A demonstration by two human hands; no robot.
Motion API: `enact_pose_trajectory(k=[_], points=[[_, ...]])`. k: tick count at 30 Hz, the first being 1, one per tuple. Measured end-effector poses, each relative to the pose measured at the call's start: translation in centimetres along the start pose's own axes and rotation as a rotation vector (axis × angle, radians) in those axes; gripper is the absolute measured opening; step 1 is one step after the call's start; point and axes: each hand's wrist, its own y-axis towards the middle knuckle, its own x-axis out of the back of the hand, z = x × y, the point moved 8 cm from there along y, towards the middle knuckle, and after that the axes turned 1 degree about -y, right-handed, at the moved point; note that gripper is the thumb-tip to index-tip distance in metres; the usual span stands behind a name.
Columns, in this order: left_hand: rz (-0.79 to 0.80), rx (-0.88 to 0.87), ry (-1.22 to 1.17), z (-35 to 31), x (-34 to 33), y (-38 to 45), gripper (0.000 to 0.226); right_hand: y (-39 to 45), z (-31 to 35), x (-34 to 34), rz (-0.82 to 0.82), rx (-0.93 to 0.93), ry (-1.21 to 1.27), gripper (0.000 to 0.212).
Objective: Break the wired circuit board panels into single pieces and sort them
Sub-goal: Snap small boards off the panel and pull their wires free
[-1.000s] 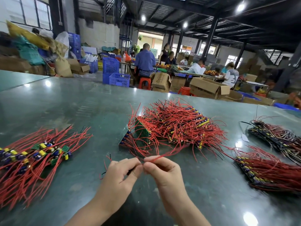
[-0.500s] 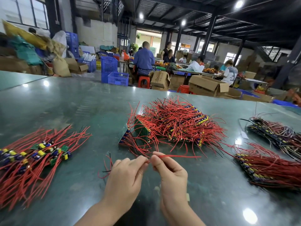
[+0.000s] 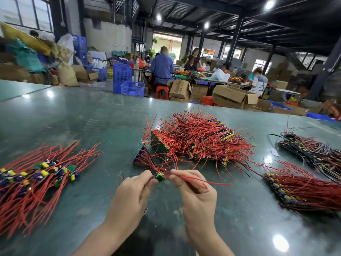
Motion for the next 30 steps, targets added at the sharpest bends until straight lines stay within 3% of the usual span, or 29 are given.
enact_pose_trajectory(k=[5, 7, 10, 14, 18, 24, 27, 30], points=[[-0.013, -0.054, 0.03, 0.0, 0.7, -0.3, 0.039, 0.2, -2.1, -0.7, 0.112, -0.24, 0.062, 0.012], [-0.005, -0.098, 0.061, -0.3, 0.8, -0.4, 0.041, 0.0, -2.1, -1.5, 0.189, -0.233, 0.011, 0.008], [0.005, -0.14, 0.103, -1.0, 0.7, -0.2, 0.053, 0.2, -1.6, -1.2, 0.177, -0.191, -0.016, 0.008], [0.041, -0.123, 0.076, -0.3, 0.7, 0.0, 0.051, 0.1, -1.7, -1.5, 0.218, -0.238, -0.014, 0.011], [0.055, -0.098, 0.077, 0.7, 1.0, -0.1, 0.048, 0.4, -2.5, -0.5, 0.113, -0.305, 0.007, 0.023], [0.066, -0.134, 0.096, 0.3, 0.8, 0.1, 0.065, 1.0, -2.0, 0.2, 0.047, -0.261, 0.013, 0.023], [0.053, -0.154, 0.116, 0.4, 1.1, 0.1, 0.066, 1.4, -2.3, 1.4, -0.051, -0.271, 0.071, 0.021], [0.063, -0.143, 0.131, 0.8, 1.0, 0.1, 0.066, 1.3, -2.2, 1.2, -0.03, -0.261, 0.06, 0.013]])
